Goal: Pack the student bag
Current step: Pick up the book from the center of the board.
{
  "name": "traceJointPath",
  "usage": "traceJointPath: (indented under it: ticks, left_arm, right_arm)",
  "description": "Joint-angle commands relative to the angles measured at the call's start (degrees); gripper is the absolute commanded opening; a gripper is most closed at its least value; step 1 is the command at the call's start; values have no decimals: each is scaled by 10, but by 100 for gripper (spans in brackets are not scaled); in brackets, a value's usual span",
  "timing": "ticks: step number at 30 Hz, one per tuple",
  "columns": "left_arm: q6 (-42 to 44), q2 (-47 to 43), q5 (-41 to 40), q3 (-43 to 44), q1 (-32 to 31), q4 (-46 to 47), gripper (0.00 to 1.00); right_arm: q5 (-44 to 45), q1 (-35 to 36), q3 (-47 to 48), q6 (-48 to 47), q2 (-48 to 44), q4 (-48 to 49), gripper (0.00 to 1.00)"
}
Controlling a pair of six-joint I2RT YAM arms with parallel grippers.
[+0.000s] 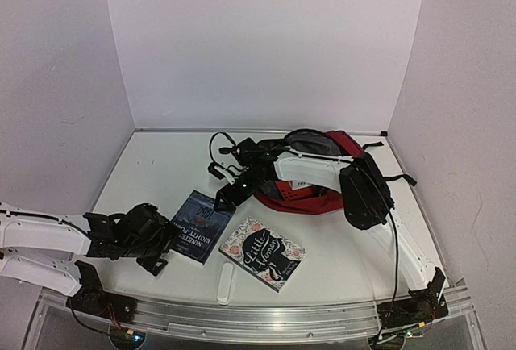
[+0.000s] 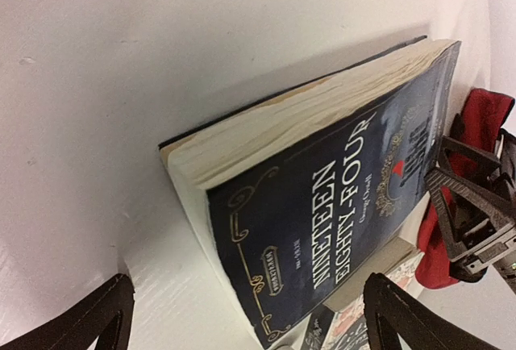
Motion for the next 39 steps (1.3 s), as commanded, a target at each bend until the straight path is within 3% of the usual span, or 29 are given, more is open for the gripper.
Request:
traceJointPath:
  ticks: [1,5,8,14,22,29,35,39]
  left_arm:
    - [-24,29,-40,-44,-1,62,99]
    - [31,55,-71,-70,3,195,91]
    - [64,82,-77,-70,8,244,84]
    - [128,120,-89,-81,28,363,60]
    - [162,148,-69,-67,52,396,38]
    - [165,175,-48,-58,66,401,34]
    - [185,213,-22,-42,77,434,37]
    - [188,239,-9,-41,83,468,38]
  right_arm:
    - [-22,4,-8,4,-8,-24,70]
    - [-54,5,-24,9,-18,-24,65]
    - [-84,4,-37,14,-33,-24,58]
    - [-158,6,-57,32,-70,-24,39]
    - [-223,15,-69,66,-116,-13,23]
    - [-256,16,-85,122,-141,29,26]
    - [-242,17,-85,169,-111,34,41]
    - [-214,17,-100,184,-107,34,40]
